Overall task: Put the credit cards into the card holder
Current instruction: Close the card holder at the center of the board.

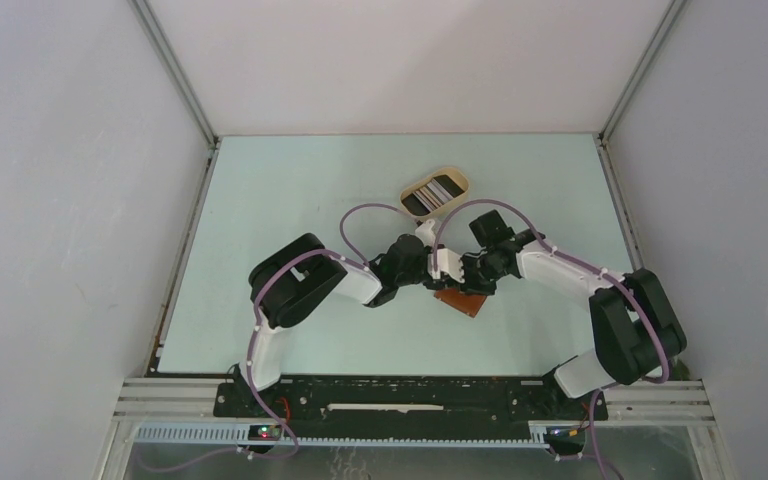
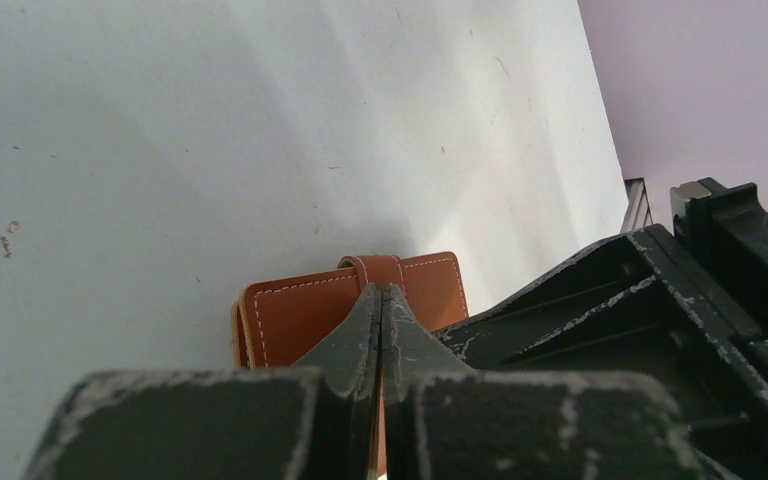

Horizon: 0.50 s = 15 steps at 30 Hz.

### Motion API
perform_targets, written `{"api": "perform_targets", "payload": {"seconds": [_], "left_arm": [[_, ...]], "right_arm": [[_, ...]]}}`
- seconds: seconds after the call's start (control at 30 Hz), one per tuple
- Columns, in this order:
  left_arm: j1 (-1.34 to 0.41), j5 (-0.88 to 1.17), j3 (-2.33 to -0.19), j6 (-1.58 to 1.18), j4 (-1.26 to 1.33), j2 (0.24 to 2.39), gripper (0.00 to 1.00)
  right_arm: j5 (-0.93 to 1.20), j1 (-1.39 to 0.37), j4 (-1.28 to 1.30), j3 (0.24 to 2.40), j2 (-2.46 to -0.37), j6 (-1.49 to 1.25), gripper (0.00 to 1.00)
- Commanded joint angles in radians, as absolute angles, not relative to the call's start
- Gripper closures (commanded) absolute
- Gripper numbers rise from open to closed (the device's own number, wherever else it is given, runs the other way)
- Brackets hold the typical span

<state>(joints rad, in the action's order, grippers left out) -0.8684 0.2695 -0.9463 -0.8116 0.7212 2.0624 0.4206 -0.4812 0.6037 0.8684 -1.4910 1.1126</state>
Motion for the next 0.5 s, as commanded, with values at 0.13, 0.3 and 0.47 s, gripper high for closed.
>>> {"api": "perform_targets", "payload": {"seconds": [0.13,0.3,0.47], "left_arm": [[-0.869,0.256,-0.919,-0.758,0.588,2.070,1.00],[-0.868,0.258,-0.914,-0.758,0.592,2.069,1.00],[-0.869,0.256,-0.908,-0.761,0.592,2.068,1.00]], "right_arm": [[0.371,-0.497,0.570,0.867,-1.511,1.104,0.80],[0.350,-0.499,0.551,0.857,-1.502,1.100,0.80],[0.379,-0.490,0.557,0.857,-1.485,1.095,0.78]]}}
